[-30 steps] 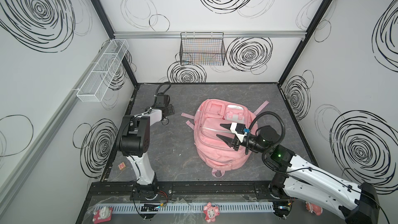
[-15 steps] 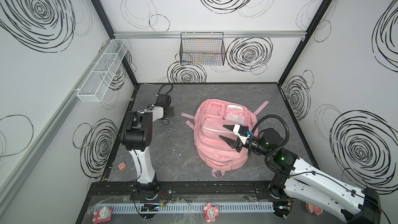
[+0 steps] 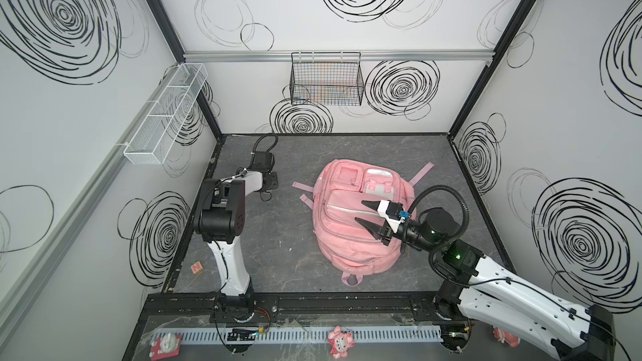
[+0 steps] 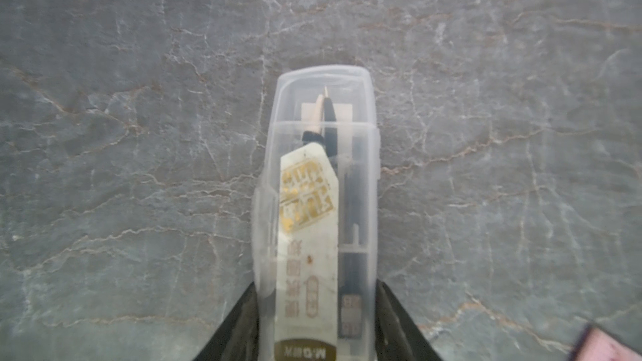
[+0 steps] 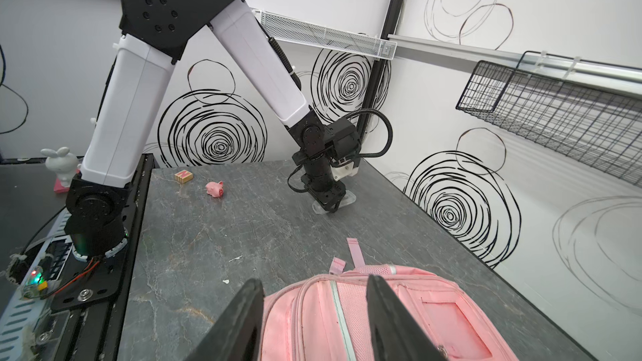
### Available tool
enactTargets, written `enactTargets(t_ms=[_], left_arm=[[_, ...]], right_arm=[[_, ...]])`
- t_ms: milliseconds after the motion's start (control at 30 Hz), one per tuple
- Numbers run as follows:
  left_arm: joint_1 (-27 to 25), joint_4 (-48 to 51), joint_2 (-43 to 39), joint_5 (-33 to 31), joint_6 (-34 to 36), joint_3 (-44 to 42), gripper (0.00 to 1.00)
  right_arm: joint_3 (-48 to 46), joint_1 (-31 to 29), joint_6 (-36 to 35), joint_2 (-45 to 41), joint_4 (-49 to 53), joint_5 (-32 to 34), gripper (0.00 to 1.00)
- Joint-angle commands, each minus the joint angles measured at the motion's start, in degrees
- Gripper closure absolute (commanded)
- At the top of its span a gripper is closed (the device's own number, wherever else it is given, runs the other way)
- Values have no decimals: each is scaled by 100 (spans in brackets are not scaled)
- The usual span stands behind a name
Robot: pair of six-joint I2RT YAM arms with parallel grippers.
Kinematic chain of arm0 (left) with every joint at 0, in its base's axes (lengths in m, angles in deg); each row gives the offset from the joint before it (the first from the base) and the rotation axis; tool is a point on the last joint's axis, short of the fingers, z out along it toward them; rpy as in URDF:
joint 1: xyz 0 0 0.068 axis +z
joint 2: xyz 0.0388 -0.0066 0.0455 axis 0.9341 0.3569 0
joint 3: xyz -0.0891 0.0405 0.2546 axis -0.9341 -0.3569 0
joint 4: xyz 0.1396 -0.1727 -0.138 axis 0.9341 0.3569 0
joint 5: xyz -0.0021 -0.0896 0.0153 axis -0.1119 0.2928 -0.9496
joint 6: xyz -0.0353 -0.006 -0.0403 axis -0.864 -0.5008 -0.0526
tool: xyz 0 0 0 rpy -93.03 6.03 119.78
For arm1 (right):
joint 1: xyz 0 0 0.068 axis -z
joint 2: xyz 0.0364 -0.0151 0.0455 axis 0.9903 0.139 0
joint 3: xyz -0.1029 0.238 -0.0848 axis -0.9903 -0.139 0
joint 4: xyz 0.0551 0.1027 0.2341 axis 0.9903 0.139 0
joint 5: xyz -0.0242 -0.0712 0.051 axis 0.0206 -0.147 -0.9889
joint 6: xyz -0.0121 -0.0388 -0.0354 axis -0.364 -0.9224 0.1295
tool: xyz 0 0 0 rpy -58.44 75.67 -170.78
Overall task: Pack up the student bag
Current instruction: 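Carry the pencil case over the bag toward the right gripper while right reaches for it, then grasp the pencil case with the right gripper while left opens and releases it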
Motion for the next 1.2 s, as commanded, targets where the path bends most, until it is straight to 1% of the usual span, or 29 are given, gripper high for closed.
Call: enactTargets(t_ms=[0,67,167,267,400,500,600,700,800,1000,1067,1167], left_arm=[[-1,-194,-634,256,-156,-248,54],[-68,-285,-1047,340,-237,-382,54],[-282,-359,-1788,358,-278,-574,55],[-629,-441,-2586,369,-261,-775,56],[-1390,-713,-3681,387,-24,-1110,57],[-2063,-853,-4336,309,182,-1294,57],[-2746,-939,-4804,321,300,-1438,57],[-3476,-1058,-5153,140,544,-1614,58],[-4048,-1166,-5372,-87,657,-1759,58],[-4752,-1323,-5553,-332,732,-1900,59],[-4951,-1398,-5604,-569,709,-1947,59],[-5031,-1377,-5637,-962,501,-1956,60]], right_arm=[[222,-43,282,100,-6,372,45],[399,-42,465,268,111,452,45],[723,-36,984,531,217,710,44],[1008,-35,1307,770,213,705,43],[1413,-27,1986,1095,138,769,43],[1782,-13,2540,1332,136,766,43],[2008,1,3042,1521,51,650,43],[2037,13,3501,1570,-254,525,42],[1937,5,3896,1584,-624,441,42],[1829,10,4390,1660,-836,516,39],[1831,9,4552,1659,-609,848,40],[1768,12,4725,1557,-303,1291,40]])
